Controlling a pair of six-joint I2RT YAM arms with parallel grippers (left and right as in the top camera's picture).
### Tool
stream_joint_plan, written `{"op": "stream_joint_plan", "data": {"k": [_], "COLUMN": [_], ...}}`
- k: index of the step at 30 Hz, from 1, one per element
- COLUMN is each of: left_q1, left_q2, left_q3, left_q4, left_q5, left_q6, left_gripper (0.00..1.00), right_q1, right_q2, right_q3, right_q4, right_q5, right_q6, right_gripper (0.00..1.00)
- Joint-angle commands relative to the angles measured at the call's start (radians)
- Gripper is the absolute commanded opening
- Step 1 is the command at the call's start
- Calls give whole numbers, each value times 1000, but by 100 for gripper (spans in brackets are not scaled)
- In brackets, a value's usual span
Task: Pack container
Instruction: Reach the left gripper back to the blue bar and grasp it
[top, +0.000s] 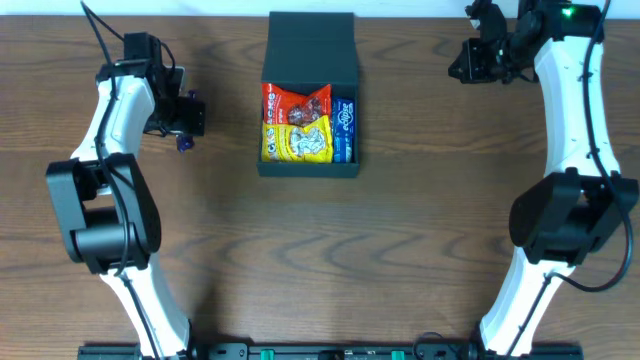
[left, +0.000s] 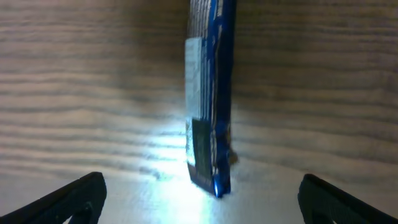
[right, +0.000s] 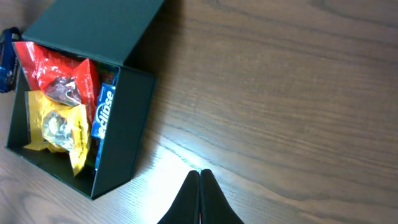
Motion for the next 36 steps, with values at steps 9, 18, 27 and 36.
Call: {"op": "stream_joint_plan", "data": {"k": [9,18,27,36], "left_q1": [-1,-2,-2,-8], "left_q2": [81,93,112,131], "left_q3": [-2,-3,-3,-3], "left_q4": [54,82,78,71], "left_q5": [13,14,29,43], "left_q6": [37,37,37,35], "left_gripper": [78,64,57,34], "right_q1": [10,10,10,10], "right_q2": [-37,-37,-37,-37], "right_q3": [-2,-2,-2,-2], "right_q4": [-3,-2,0,-2], "right_q5": [-7,-7,-7,-7], "right_q6": [-15,-15,-15,-15], "right_gripper": [2,2,2,2]}}
